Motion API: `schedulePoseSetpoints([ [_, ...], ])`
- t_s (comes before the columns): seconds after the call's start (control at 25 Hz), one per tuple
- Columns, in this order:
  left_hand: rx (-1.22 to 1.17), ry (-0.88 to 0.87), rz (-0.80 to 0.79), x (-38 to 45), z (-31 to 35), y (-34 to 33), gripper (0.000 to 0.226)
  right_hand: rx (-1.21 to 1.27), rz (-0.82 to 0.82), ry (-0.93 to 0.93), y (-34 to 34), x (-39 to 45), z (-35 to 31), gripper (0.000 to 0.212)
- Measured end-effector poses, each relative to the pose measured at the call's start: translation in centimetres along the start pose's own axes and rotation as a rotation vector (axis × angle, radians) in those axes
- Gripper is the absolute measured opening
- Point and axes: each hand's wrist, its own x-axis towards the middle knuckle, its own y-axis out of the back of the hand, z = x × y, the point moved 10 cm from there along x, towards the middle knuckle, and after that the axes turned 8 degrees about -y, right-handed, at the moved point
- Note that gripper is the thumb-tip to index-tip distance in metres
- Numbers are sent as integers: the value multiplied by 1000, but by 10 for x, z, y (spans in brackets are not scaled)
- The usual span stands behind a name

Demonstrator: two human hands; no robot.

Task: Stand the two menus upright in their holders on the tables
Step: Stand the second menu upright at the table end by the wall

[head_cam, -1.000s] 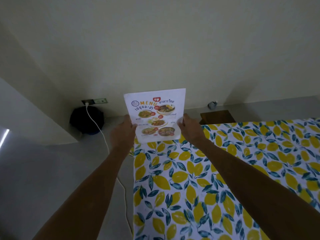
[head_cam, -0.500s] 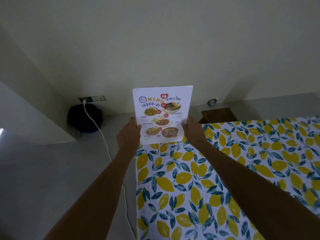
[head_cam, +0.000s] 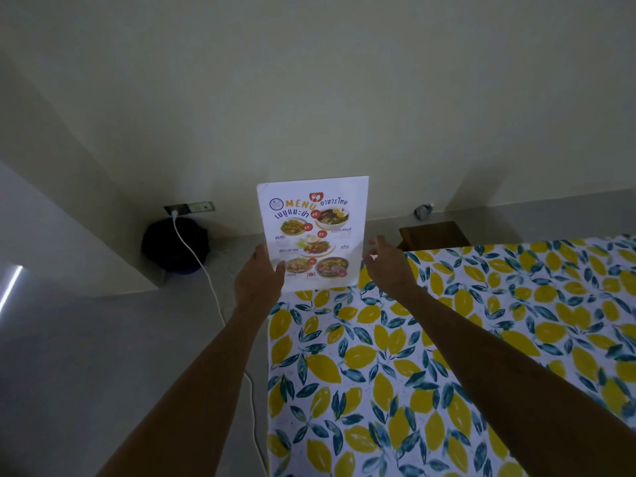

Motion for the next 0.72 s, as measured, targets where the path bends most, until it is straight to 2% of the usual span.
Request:
schedulePoseSetpoints([
  [0.16, 39, -15, -4, -8, 14, 7, 48, -122, -28, 47, 18, -11, 7, 45],
  [0.36, 53, -38, -4, -27, 42, 12, 58, -227, -39, 102, 44, -29, 18, 49],
  [0.52, 116, -157, -14, -44, 103, 12, 59, -362, -51, 127, 77, -49, 32, 56],
  [0.72, 157, -263, 17, -75, 195, 15, 59, -480, -36, 265, 142, -58, 55, 67],
])
